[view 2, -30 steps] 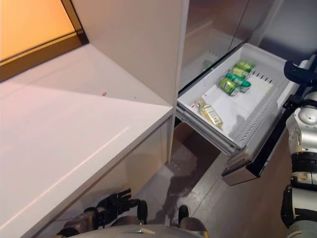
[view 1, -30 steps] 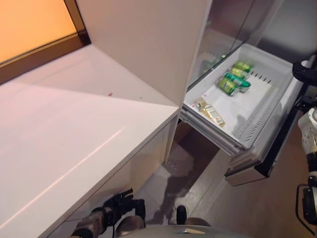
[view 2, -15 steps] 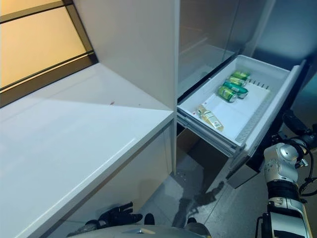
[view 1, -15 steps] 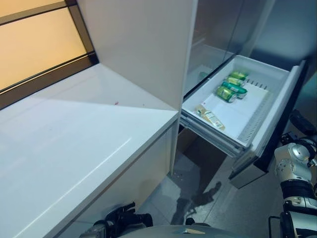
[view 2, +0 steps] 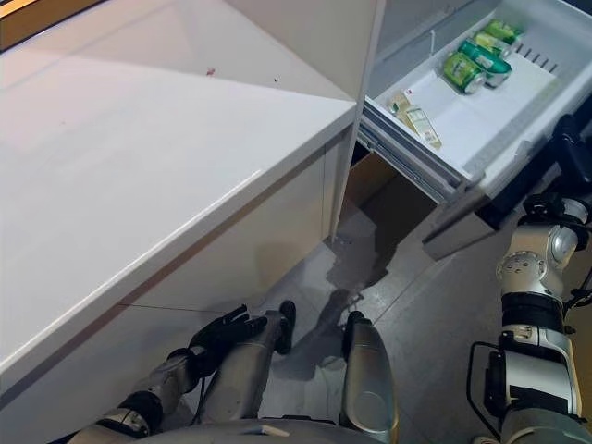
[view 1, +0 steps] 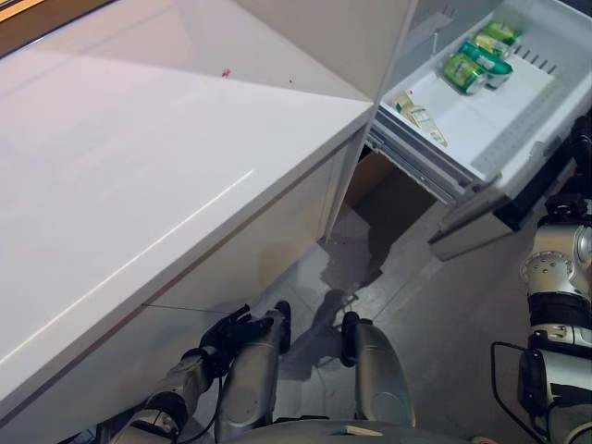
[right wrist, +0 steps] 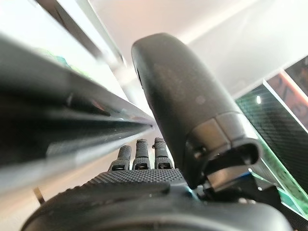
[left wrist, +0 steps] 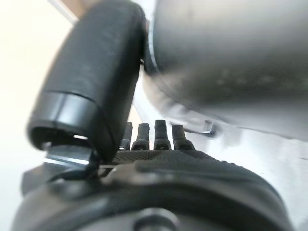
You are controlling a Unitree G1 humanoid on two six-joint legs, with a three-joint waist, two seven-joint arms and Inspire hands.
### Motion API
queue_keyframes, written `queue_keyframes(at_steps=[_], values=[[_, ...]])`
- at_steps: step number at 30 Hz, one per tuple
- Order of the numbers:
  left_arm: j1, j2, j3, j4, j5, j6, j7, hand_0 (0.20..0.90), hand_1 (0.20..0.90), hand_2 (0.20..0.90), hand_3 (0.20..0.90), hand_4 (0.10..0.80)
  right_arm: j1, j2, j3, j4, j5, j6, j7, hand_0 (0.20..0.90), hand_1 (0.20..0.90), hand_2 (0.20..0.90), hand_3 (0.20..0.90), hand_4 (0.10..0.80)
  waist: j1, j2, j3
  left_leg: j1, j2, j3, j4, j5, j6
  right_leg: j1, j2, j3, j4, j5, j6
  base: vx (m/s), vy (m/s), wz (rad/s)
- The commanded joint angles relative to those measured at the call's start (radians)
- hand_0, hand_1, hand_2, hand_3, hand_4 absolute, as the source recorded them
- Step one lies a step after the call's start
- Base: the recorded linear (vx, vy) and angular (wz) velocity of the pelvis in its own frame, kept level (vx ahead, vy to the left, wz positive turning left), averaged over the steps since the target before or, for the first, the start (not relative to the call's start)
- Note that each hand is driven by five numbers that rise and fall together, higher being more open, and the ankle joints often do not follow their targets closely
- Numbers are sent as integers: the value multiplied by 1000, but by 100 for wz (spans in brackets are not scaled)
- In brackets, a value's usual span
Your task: Put drinks into fridge and close the fridge
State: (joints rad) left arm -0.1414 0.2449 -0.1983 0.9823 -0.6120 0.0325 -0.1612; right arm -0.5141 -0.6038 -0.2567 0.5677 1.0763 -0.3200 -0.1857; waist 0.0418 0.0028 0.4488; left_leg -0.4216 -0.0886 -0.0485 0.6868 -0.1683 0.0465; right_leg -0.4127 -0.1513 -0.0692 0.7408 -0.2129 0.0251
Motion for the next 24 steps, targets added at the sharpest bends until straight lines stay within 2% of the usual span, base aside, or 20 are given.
queue_keyframes(at_steps=[1, 13, 20, 24], values=[[91, 12, -18, -39, -14, -21, -5, 900, 900, 900, 900, 800, -79, -10, 92, -112, -35, 37, 200, 900, 900, 900, 900, 800, 57, -19, -37, 68, -42, -1, -13, -123, 73, 77, 47, -45, -10, -43, -84, 39, 15, 10], [156, 25, -18, -21, -21, -37, -34, 900, 900, 900, 900, 800, -242, -63, 193, -66, -57, 93, 296, 900, 900, 900, 900, 800, 124, 3, -35, 90, -52, -65, -72, -67, 49, 108, 35, -98, 8, -66, -97, 77, 20, 16], [182, 47, -4, -2, 0, -36, -71, 900, 900, 900, 900, 800, -296, -80, 271, -80, -119, 120, 366, 900, 900, 900, 900, 800, 156, 11, -46, 132, -57, -98, -144, -28, 38, 155, 22, -129, -24, -65, -92, 93, 21, 20], [191, 48, -9, 0, 18, -41, -80, 900, 900, 900, 900, 800, -319, -87, 292, -89, -145, 121, 341, 900, 900, 900, 900, 800, 171, 8, -57, 160, -59, -111, -177, -18, 36, 191, 13, -144, -52, -62, -85, 103, -1, 21]])
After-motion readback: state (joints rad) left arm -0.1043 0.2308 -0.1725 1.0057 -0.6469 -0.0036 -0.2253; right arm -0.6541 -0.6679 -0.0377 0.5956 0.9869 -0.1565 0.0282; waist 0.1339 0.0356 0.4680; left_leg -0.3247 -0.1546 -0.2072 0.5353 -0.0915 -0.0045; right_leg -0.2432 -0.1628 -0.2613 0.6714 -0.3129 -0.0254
